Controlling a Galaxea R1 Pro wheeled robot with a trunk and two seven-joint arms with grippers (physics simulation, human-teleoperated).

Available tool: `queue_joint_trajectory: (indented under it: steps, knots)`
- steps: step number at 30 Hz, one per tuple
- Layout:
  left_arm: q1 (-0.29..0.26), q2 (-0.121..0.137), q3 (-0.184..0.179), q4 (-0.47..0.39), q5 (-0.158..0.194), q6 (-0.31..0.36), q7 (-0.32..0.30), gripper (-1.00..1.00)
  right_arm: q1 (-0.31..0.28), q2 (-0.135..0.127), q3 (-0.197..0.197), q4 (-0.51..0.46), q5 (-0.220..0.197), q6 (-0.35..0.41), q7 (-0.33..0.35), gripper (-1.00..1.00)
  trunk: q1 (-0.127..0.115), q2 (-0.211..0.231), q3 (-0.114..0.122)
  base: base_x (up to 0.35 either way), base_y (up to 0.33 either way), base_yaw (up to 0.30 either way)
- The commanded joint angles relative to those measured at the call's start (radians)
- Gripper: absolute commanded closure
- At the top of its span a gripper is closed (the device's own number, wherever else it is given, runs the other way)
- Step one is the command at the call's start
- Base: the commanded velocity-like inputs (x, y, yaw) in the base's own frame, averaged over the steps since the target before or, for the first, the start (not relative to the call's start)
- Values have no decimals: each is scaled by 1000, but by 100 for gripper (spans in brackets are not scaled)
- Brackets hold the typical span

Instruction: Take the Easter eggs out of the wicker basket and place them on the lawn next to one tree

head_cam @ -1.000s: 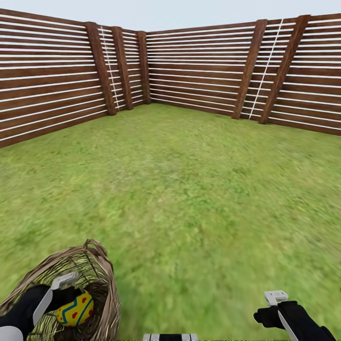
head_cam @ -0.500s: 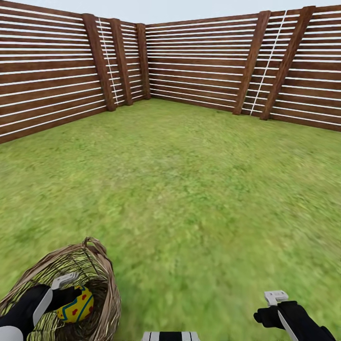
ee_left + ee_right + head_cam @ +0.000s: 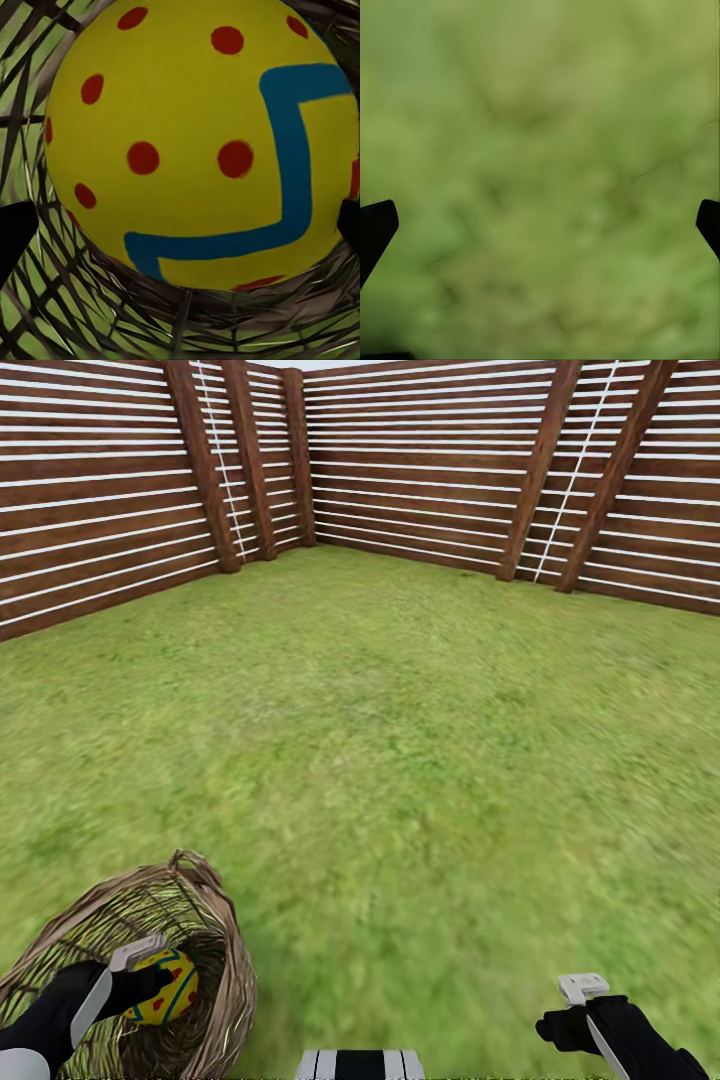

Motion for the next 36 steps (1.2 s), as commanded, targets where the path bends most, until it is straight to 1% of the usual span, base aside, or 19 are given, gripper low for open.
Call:
queue_joint_trajectory:
  steps: [1, 2, 17, 23, 25, 32, 33, 36]
  knots:
    - [0, 0, 4, -1, 2, 6, -3, -100, 0, 0, -4, -2, 9, 5, 7, -100, 0, -1, -5, 0, 0, 0]
    - [0, -1, 4, -1, 2, 6, -4, -100, 0, 0, -4, -2, 9, 5, 7, -100, 1, -1, -9, 0, 0, 0]
    - [0, -7, 4, -1, 3, 6, -4, -100, 0, 0, -5, -2, 9, 5, 7, -100, 1, -1, -9, 0, 0, 0]
    - [0, -24, 4, 0, 3, 5, -6, -100, 0, 0, -4, -2, 9, 5, 7, -100, 1, -1, -9, 57, 0, 0]
    - [0, -25, 4, 0, 3, 5, -5, -100, 0, 0, -4, -2, 9, 5, 7, -100, 1, -1, -9, 206, 0, 0]
    - [0, -25, 4, 0, 1, 5, 0, -100, 0, 1, -4, -2, 9, 5, 7, -100, 1, -1, -9, 14, 0, 0]
    - [0, -25, 4, 0, 1, 5, 0, 100, 0, 1, -4, -2, 9, 5, 7, -100, 1, -1, -9, 0, 0, 0]
    - [0, -25, 4, 0, 1, 6, 0, 100, 0, 1, -3, -2, 9, 5, 7, -100, 1, -1, -9, 0, 0, 0]
